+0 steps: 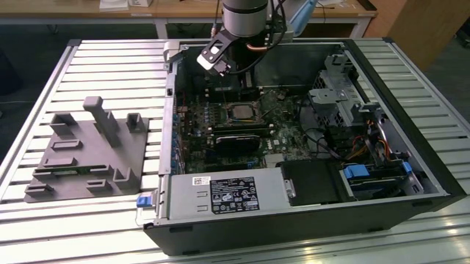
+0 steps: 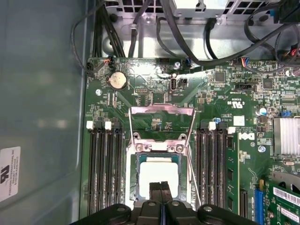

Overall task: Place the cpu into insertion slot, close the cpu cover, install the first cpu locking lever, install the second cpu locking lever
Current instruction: 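Close the cpu cover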

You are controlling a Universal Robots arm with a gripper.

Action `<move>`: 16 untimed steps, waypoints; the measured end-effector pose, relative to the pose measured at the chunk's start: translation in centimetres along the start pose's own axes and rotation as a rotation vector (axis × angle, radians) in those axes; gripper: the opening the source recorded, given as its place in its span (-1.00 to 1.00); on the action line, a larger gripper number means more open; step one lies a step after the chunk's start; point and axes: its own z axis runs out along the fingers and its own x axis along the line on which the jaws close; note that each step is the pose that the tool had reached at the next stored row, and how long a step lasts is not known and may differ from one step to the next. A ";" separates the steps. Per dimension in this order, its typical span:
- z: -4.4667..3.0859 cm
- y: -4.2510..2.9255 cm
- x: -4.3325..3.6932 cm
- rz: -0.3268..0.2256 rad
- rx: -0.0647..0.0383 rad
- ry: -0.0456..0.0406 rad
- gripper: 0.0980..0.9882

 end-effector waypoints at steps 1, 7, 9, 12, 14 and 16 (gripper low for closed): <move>-0.10 0.01 0.00 0.000 0.000 0.0000 -0.98; -0.71 0.06 0.02 0.000 0.000 0.0000 -0.98; -0.93 0.08 0.02 0.000 0.000 0.0001 -0.98; -1.23 0.10 0.03 0.000 0.000 0.0001 -0.98; -1.39 0.12 0.03 0.000 0.000 0.0001 -0.98; -1.49 0.13 0.04 0.000 0.000 0.0002 -0.98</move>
